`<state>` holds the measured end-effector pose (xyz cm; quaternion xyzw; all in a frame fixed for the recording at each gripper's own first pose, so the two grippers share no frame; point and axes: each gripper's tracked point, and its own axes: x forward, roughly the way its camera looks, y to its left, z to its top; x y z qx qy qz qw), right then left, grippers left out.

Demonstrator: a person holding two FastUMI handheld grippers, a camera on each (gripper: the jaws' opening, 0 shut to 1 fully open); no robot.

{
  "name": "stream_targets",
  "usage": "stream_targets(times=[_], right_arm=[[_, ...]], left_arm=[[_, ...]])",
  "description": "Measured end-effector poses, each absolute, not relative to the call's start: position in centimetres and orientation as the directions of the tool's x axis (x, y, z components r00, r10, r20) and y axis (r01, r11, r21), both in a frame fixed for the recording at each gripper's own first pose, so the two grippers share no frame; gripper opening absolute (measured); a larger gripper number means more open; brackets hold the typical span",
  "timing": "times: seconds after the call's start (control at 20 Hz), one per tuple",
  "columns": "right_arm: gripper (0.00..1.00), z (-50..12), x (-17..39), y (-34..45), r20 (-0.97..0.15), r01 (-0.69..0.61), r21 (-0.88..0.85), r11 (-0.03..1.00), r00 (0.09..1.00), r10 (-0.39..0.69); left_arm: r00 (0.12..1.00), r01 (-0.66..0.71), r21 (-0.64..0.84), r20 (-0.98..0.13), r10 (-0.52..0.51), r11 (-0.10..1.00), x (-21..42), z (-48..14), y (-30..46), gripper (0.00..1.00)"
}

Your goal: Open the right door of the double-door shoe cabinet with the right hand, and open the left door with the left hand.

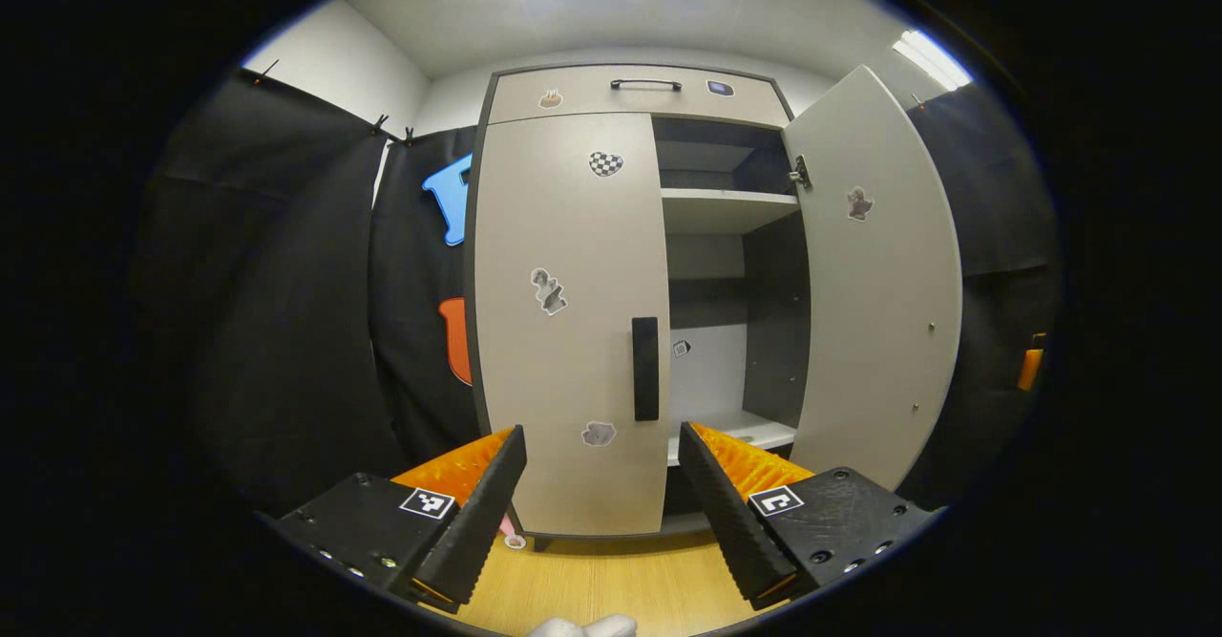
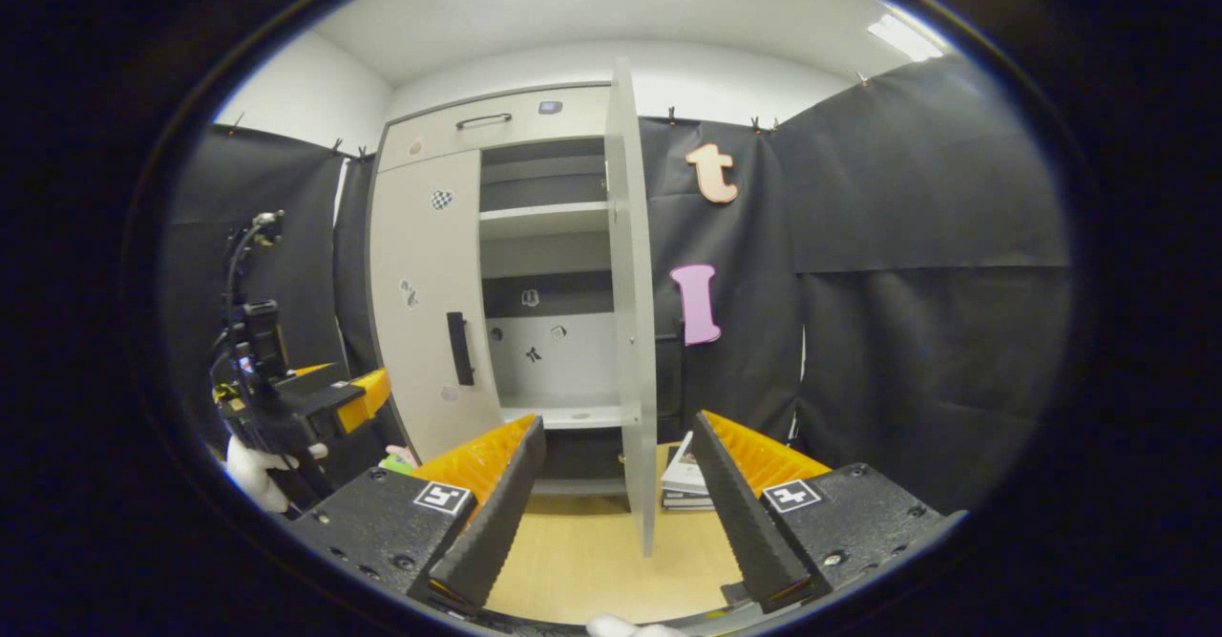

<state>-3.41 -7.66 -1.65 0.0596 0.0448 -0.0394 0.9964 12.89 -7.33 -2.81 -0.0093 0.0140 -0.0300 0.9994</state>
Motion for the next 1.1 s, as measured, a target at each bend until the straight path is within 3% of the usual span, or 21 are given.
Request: stream_targets(times=[0.3, 0.35, 0.4, 0.7, 1.0, 1.05, 1.1], right_arm=[[0.96, -1.6, -3.7, -8.0, -0.110, 0.129, 0.096, 0.987, 0.987, -0.118], [0.92, -1.5, -3.5, -8.2, -0.113, 0.139, 0.093, 0.986, 0.985, -0.129], [0.96, -1.6, -3.4, -8.3, -0.116, 0.148, 0.089, 0.985, 0.984, -0.137], [0.96, -2.1, -2.8, -8.8, -0.135, 0.191, 0.074, 0.979, 0.974, -0.180], [0.96, -2.8, -1.9, -9.0, -0.161, 0.201, 0.068, 0.977, 0.969, -0.188], [0.93, -2.8, -1.8, -9.3, -0.160, 0.203, 0.068, 0.977, 0.968, -0.191], [0.96, -2.9, -1.7, -9.4, -0.161, 0.204, 0.068, 0.977, 0.968, -0.191]], left_arm=[[0.997, 0.072, -0.044, -0.025, -0.073, 0.996, 20.4, -4.0, -9.9, 0.96], [0.996, 0.076, -0.042, -0.032, -0.077, 0.996, 21.6, -4.5, -10.4, 0.96], [0.996, 0.072, -0.041, -0.043, -0.074, 0.997, 22.9, -5.1, -10.7, 0.96], [0.996, 0.066, -0.016, -0.054, -0.067, 0.998, 29.7, -6.9, -11.8, 0.96], [0.997, 0.054, -0.040, -0.057, -0.056, 0.998, 32.5, -6.9, -12.2, 0.96], [0.997, 0.059, -0.038, -0.056, -0.061, 0.998, 32.9, -6.9, -12.3, 0.96], [0.997, 0.046, -0.035, -0.067, -0.049, 0.998, 32.9, -7.2, -12.2, 0.96]])
